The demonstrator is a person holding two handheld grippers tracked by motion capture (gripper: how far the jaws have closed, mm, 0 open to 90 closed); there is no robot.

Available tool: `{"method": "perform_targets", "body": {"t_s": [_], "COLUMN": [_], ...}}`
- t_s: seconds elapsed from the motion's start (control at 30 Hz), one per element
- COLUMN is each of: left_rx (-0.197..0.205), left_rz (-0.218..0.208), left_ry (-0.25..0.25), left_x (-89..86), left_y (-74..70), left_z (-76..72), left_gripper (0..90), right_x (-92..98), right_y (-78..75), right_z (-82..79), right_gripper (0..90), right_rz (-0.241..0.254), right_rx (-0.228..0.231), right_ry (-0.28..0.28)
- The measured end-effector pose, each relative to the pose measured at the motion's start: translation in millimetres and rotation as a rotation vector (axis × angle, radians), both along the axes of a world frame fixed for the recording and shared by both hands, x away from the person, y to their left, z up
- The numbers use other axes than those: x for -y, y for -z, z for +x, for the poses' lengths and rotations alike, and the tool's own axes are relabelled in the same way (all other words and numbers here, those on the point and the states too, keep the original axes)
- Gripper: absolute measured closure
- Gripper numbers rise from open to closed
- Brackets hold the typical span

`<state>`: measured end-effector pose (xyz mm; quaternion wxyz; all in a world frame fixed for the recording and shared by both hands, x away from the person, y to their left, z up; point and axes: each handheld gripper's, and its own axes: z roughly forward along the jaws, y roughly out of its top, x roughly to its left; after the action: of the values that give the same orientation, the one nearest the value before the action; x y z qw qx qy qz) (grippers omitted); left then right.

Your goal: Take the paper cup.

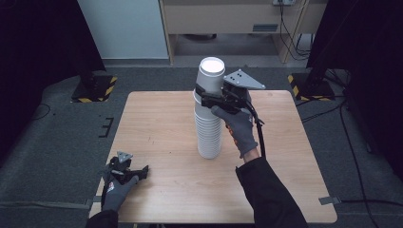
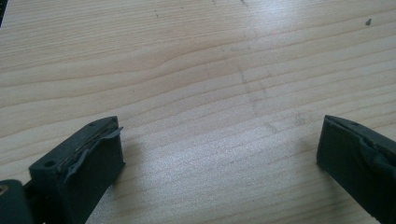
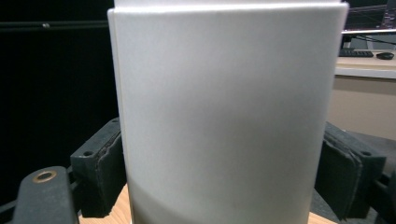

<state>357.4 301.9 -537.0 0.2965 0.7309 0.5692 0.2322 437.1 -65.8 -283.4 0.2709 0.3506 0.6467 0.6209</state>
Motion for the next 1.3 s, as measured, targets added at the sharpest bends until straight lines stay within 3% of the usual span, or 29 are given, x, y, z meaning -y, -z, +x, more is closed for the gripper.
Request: {"method": "perform_targets", "body": {"t_s": [0.4,0.6,0.8,1.07,1.3], "left_rx": [0.000,0.000,0.000,0.000,0.000], "left_rz": [0.000,0.000,0.000,0.000,0.000], "left_ry": [0.000,0.000,0.000,0.000,-0.001], "left_x": [0.1,0.1,0.1,0.2,0.3], "left_y": [0.0,0.0,0.0,0.0,0.0], "left_z": [0.1,0.2,0.3,0.3,0.4], "left_gripper": [0.0,0.0,0.0,0.0,0.0], "right_x": [4.6,13.7,32.5,53.9,78.6], "right_y": [-14.8,-24.6,-33.6,-37.3,-27.8], "right_z": [-5.1,-7.3,-14.7,-24.5,-37.1], "right_gripper": [15.9,15.9,15.9,15.9,15.8], "right_rz": [0.053,0.104,0.168,0.191,0.183], "right_rx": [0.031,0.042,0.051,0.061,0.043], "right_ry": [-0.020,-0.024,-0.018,0.002,0.036]}}
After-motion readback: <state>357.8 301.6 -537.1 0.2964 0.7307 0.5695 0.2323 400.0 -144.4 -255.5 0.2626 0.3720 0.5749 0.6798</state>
